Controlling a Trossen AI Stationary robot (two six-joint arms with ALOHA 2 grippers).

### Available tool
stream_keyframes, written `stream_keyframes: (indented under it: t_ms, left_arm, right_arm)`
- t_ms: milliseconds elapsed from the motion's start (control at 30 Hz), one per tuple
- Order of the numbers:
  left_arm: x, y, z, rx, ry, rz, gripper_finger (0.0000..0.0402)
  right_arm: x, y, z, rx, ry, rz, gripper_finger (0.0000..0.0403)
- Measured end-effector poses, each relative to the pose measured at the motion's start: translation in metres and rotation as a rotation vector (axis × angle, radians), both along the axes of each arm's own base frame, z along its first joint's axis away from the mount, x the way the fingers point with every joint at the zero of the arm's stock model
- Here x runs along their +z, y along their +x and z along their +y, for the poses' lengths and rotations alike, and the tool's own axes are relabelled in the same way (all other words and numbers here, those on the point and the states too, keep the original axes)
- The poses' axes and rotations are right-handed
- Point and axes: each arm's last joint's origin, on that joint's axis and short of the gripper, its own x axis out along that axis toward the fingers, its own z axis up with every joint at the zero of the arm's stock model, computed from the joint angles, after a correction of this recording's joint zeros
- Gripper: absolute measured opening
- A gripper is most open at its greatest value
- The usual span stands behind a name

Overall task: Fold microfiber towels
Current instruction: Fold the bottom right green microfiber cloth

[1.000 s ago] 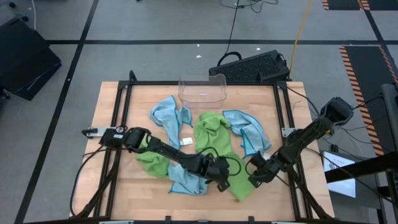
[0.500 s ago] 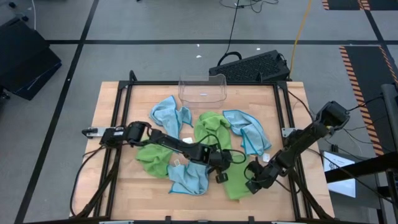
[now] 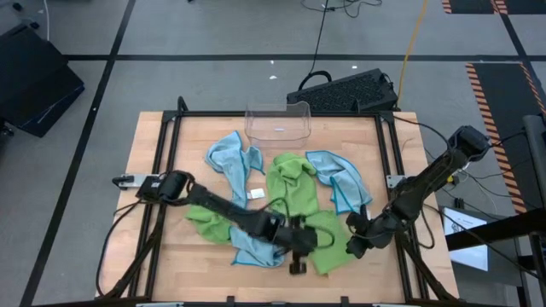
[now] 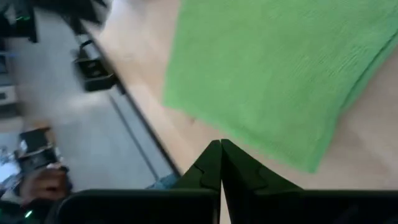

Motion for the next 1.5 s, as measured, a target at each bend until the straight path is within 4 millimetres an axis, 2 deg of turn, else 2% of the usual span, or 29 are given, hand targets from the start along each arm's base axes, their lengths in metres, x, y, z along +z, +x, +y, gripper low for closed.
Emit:
stream_keyframes:
  t_ms: [133,267,367,467,567,700,967,1100,1167,1400,1500]
  left_arm:
    - [0.006,-0.011,-0.040,-0.110,-0.010,-0.095,0.0072]
    - [0.004,-0.026,-0.073,-0.184,0.031,-0.128,0.0138]
    - [-0.006,-0.035,-0.090,-0.216,0.115,-0.127,0.0190]
    - [-0.016,-0.037,-0.097,-0.223,0.177,-0.140,0.0225]
    - [-0.023,-0.033,-0.093,-0.204,0.255,-0.152,0.0235]
    - [-0.034,-0.020,-0.076,-0.193,0.321,-0.153,0.0228]
    - [-0.062,0.002,-0.042,-0.336,0.416,-0.126,0.0224]
    - [-0.054,0.009,-0.041,-0.430,0.491,-0.251,0.0224]
    - [-0.057,0.012,-0.044,-0.475,0.515,-0.305,0.0227]
    - [-0.084,0.012,-0.042,-0.522,0.535,-0.247,0.0224]
    - [-0.088,0.014,-0.043,-0.510,0.560,-0.270,0.0214]
  right_arm:
    - [0.007,-0.005,0.000,0.024,0.017,-0.027,0.0000]
    - [0.008,-0.007,-0.001,0.039,0.000,-0.026,0.0000]
    - [0.007,-0.008,-0.001,0.042,-0.013,-0.022,0.0000]
    - [0.006,-0.008,-0.002,0.042,-0.019,-0.016,0.0000]
    - [0.006,-0.009,-0.001,0.044,-0.017,-0.015,0.0000]
    - [0.006,-0.010,0.000,0.054,-0.017,-0.013,0.0000]
    - [0.005,-0.012,-0.001,0.030,-0.013,0.017,0.0000]
    - [0.005,-0.013,0.001,0.028,-0.006,0.025,0.0000]
    - [0.004,-0.014,0.001,0.031,-0.012,0.033,0.0000]
    - [0.004,-0.016,0.002,0.015,0.000,0.049,0.0000]
    - [0.002,-0.016,0.001,0.000,-0.004,0.046,0.0000]
